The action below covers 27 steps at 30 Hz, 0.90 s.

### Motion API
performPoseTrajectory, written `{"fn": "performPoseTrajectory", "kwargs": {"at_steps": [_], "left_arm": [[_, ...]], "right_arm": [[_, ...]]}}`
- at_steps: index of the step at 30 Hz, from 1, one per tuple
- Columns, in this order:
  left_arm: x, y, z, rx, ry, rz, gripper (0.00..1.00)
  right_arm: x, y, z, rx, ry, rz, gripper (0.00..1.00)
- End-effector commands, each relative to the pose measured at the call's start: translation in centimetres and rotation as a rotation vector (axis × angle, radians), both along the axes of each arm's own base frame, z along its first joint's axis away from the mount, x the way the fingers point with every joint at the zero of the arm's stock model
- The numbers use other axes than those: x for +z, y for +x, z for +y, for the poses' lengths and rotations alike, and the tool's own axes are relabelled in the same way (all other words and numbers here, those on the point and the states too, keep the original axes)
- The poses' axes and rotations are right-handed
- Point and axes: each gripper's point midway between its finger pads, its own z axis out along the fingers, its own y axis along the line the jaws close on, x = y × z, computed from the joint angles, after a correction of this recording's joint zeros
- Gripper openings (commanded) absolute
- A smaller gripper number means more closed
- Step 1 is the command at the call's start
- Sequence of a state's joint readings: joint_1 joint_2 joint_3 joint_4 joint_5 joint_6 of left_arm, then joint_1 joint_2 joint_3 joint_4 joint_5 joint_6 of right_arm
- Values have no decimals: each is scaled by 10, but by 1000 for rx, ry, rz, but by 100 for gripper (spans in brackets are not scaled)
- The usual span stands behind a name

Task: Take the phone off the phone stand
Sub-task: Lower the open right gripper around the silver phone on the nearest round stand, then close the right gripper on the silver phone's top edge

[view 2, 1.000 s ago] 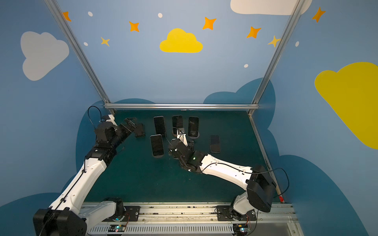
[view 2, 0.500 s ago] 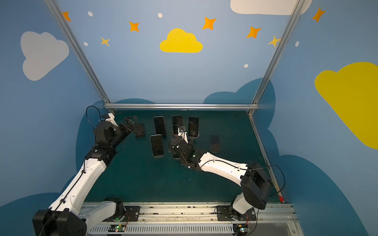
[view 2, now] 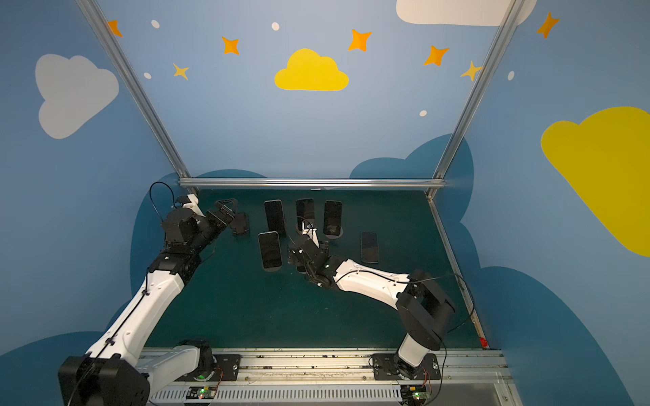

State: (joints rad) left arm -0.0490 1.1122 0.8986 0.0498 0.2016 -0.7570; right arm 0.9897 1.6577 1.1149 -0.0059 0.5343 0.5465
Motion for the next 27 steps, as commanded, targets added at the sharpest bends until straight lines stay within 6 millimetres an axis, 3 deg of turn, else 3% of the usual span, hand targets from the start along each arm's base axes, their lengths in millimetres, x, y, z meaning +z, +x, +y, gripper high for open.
{"fn": "performPoseTrajectory", "kwargs": {"at_steps": [1, 27], "left_arm": [[2, 1, -3, -23, -8, -16, 100], [2, 3, 2, -16, -29, -16, 100]], "right_arm": [[8, 9, 6, -29, 37, -28, 92], [-15, 12, 10, -98, 15, -64, 84]]}}
